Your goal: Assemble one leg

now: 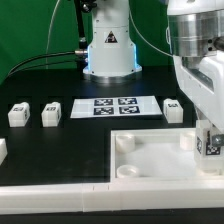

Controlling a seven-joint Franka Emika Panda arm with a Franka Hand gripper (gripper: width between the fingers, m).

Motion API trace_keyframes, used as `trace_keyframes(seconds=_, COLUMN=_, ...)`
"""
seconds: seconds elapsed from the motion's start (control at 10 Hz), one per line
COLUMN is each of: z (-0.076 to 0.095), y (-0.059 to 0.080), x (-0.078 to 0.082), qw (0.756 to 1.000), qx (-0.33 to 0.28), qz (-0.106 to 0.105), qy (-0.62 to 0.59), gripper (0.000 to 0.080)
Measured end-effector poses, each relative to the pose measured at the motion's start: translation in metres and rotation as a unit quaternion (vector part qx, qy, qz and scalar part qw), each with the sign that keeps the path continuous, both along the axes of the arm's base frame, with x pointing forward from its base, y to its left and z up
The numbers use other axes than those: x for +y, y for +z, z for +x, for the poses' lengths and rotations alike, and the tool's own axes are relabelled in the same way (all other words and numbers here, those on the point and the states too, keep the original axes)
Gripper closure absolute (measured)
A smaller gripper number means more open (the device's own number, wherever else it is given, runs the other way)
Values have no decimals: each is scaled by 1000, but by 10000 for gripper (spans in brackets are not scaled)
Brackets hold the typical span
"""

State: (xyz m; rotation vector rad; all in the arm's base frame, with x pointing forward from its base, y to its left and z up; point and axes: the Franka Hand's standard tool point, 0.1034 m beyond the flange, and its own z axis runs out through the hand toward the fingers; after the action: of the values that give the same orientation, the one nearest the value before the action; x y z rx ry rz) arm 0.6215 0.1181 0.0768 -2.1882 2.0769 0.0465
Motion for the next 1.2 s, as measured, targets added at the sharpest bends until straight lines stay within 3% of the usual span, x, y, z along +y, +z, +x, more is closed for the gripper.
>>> trace_keyframes(seconds=0.1, z=0, y=0, x=1, qw=1000, qx=-1, qz=0, qy=8, gripper=508)
trace_keyframes(seconds=0.2, z=-1, y=-1, x=1, qw=1000, qx=-2, qz=-2, qy=26, gripper=422)
trace_keyframes(seconds=0.3, z=-1, y=-1, x=1, qw=999, qx=-4, qz=-3, qy=44, gripper=233)
trace_keyframes(seconds=0.4, z=-1, y=-1, x=2, qw=999, qx=-4, qz=-2, qy=44, gripper=175)
trace_keyframes(seconds=0.7, z=-2, y=0, x=2, qw=972, qx=-11, qz=-11, qy=234, gripper=157)
trace_keyframes(seconds=1.2, z=1, y=0, x=-2, qw=867, qx=-42, qz=-23, qy=495, gripper=150)
